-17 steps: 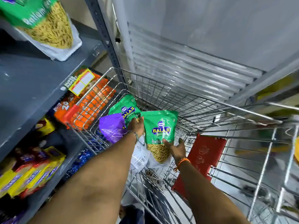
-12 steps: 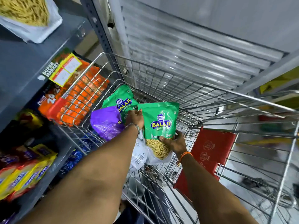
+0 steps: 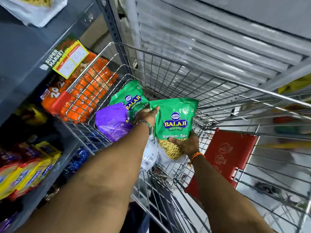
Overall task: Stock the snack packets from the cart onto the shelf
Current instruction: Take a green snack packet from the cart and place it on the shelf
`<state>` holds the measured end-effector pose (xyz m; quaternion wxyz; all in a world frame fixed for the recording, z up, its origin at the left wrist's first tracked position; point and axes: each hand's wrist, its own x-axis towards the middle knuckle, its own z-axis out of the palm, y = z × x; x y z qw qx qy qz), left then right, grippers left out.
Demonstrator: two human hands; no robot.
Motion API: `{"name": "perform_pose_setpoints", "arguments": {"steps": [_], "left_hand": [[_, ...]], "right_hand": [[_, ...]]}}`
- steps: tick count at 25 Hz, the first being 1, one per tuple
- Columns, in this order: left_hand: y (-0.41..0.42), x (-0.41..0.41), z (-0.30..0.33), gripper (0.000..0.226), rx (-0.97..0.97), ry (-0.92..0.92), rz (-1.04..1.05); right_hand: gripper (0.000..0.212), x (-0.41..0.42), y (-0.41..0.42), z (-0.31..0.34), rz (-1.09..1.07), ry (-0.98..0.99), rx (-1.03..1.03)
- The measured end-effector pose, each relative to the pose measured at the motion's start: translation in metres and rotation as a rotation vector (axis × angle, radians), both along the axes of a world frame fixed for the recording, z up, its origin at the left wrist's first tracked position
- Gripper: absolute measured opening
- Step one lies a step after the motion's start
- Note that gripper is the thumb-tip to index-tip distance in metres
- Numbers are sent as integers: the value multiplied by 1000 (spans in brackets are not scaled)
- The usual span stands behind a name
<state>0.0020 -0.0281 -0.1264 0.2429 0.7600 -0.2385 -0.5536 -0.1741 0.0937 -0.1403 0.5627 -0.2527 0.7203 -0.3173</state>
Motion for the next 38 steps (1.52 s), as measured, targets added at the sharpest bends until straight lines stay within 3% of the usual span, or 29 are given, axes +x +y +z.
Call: {"name": "perform_pose_setpoints", "arguments": {"steps": [5,7,10,13,18,22,24,26,27,34,38], "left_hand": [[7,-12,117,35,-92,237,129],[7,-4,150,44,-143,301,123],[9,20,209,47,-253,397,116],[11,61,292,17,-385,458,207],[11,137,378,8,-647,483,308],[17,201,424,33,-845,393,482],[18,227,443,27,-896,291,541],[14,255,457,7,-963,316,546],[11,269,461,9,-996,315,552],[-9,324,464,17,-962,192,589],[-23,342,450,16,-960,237,591]], "right_hand": [[72,3,-10,84,-53,-61,-100],[62,9,-12,123,-70,-84,-169],[77,21,-20,166,-33,-106,-252],[79,54,-47,221,79,-130,-368],[69,125,-98,300,288,-201,-545],[66,197,-140,339,454,-280,-618],[61,232,-157,354,500,-327,-655],[56,263,-169,369,542,-354,-654],[57,279,-172,377,573,-342,-638],[90,349,-211,365,585,-284,-667],[116,363,-231,339,557,-288,-699]]}}
